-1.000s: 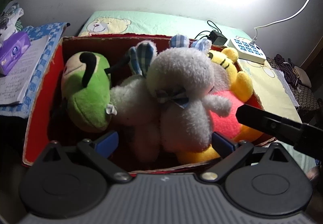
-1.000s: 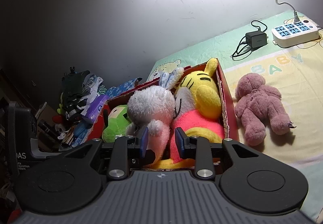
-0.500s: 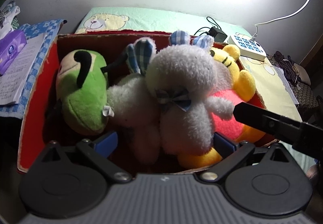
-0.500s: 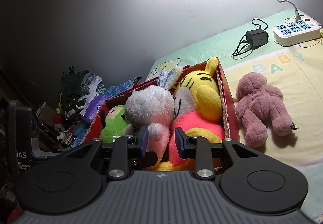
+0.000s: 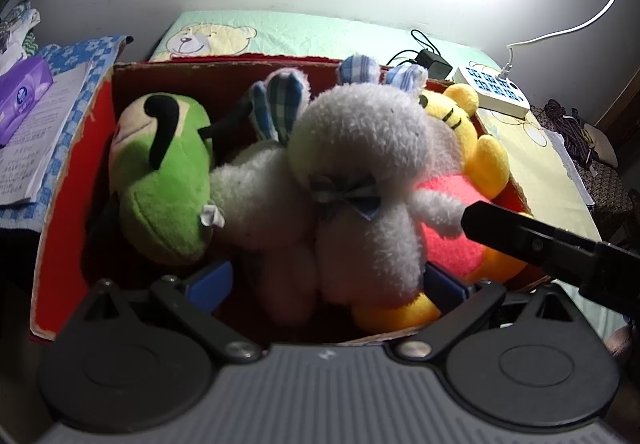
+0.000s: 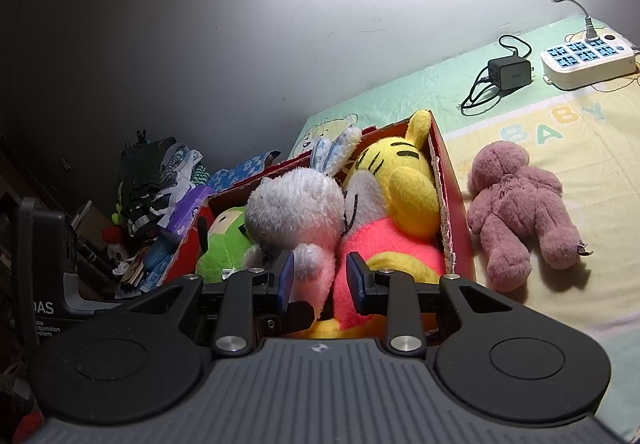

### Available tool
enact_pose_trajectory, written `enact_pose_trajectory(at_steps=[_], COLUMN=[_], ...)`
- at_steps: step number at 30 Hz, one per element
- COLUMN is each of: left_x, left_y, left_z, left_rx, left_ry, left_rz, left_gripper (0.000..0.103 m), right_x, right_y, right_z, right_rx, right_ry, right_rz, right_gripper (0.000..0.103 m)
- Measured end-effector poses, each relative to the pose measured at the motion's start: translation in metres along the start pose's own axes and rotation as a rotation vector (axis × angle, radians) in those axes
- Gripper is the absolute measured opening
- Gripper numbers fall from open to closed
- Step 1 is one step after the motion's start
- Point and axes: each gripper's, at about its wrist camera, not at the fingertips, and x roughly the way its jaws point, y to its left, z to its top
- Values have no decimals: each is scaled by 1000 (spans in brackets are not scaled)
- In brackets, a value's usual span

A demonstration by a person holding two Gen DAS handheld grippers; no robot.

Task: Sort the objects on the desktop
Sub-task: 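Press the bunny plush down into the box with the right gripper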

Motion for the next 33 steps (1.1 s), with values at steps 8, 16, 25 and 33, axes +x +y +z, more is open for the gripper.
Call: enact_pose_trajectory(at_steps=[8, 16, 25, 33], left_x=[-1, -8, -10, -14], left_y=[-1, -6, -4, -5], left_z=[-2, -4, -7, -9], left_rx=[3, 22, 5, -1], left_ry=[-1, -22, -24, -34], left_rz=[13, 31, 45, 58], left_gripper=[100, 101, 101, 101], right_x=[-3, -5, -7, -10], right_y=[0, 0, -1, -1], right_z=[-1, -2, -5, -7], right_rx=[-10, -9, 0, 0], right_ry=[-4, -5, -1, -1], right_rz=[-4, -4, 3, 7], right_gripper=[31, 31, 31, 31])
